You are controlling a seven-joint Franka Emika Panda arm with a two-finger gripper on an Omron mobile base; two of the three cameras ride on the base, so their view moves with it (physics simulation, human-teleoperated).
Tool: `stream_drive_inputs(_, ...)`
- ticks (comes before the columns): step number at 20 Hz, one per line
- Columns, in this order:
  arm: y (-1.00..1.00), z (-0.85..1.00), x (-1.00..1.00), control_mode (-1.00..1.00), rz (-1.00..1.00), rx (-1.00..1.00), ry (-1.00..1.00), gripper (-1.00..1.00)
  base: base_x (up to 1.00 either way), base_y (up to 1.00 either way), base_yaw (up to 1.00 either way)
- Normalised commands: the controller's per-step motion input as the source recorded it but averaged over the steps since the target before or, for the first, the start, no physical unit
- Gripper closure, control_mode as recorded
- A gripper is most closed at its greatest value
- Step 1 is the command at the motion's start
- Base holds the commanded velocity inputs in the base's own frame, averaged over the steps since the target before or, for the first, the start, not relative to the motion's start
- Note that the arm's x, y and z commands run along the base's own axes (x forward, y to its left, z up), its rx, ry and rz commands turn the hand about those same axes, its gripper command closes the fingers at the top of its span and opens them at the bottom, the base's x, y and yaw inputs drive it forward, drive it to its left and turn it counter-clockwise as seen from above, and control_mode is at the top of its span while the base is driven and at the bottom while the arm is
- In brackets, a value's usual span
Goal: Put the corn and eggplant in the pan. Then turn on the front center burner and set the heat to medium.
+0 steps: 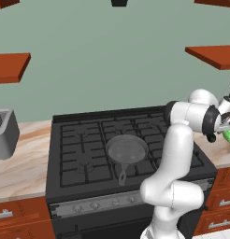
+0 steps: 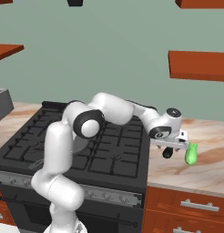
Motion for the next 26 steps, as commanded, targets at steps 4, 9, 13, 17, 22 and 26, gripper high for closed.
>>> stream_drive_inputs(4,-0.02,-0.14,0.02,-1.00,0.02,0.00,0.00,-1.00,0.00,0.00,0.00)
stream_drive_inputs(9,0.00,-0.26,0.00,-1.00,0.02,0.00,0.00,-1.00,0.00,0.00,0.00)
stream_drive_inputs(13,0.00,-0.26,0.00,-1.00,0.01,0.00,0.00,-1.00,0.00,0.00,0.00)
stream_drive_inputs(17,0.00,-0.02,0.00,-1.00,0.00,0.00,0.00,-1.00,0.00,0.00,0.00)
stream_drive_inputs(22,0.00,0.00,0.00,-1.00,0.00,0.00,0.00,1.00,0.00,0.00,0.00)
stream_drive_inputs(26,0.00,0.00,-0.03,-1.00,0.00,0.00,0.00,1.00,0.00,0.00,0.00)
